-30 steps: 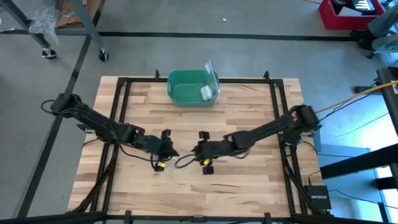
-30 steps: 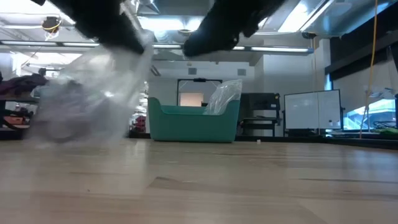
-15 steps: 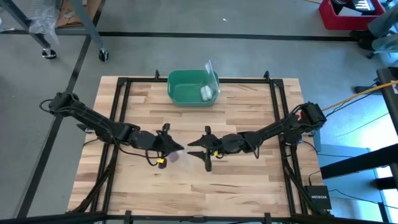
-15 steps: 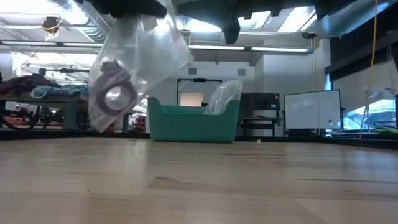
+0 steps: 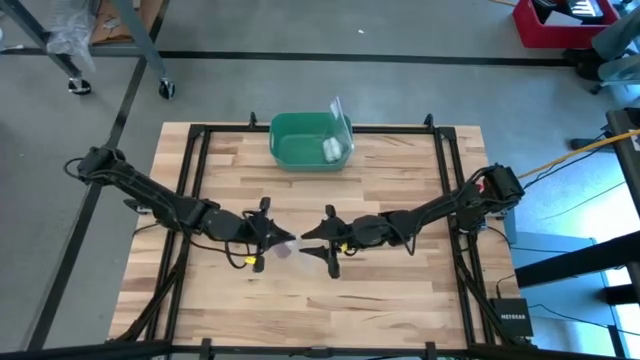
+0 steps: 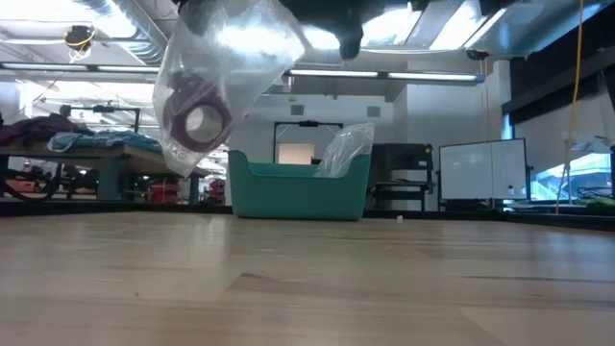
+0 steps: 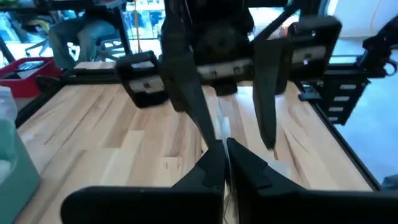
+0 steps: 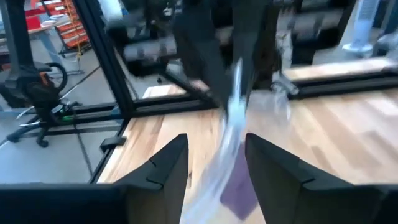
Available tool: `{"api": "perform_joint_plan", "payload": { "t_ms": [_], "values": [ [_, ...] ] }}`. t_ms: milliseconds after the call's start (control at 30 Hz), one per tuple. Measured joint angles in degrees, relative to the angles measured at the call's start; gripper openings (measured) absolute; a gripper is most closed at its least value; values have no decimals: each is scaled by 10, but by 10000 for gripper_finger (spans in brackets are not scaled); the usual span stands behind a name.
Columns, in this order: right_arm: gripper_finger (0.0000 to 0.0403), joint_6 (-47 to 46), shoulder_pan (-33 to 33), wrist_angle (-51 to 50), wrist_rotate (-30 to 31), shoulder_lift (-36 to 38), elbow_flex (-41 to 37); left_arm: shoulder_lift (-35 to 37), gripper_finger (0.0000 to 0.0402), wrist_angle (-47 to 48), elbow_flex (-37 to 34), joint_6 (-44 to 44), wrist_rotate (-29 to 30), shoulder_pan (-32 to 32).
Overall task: Roll bandage
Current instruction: Close the zip bag
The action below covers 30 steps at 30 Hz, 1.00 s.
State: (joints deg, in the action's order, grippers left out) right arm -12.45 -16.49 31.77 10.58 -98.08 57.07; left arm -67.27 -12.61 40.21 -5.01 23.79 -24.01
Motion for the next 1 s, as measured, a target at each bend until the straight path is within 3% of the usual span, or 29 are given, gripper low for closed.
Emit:
{"api": "perform_joint_plan", "payload": {
  "t_ms": [267, 467, 633, 833, 1000],
  "values": [
    [205, 37, 0, -108, 30, 3, 56, 0, 0, 5, 0, 22, -1, 1],
    [226, 62, 1, -102, 30, 3, 58, -2, 0, 7, 0, 23, -1, 1],
    [189, 75, 5, -102, 60, 2, 58, -2, 0, 16, 0, 40, -5, 1],
    [132, 85, 14, -92, 38, 0, 58, -2, 0, 6, 0, 55, -6, 1],
    [48, 97, 15, -93, 27, 0, 58, -2, 0, 10, 0, 54, -4, 1]
  ]
}}
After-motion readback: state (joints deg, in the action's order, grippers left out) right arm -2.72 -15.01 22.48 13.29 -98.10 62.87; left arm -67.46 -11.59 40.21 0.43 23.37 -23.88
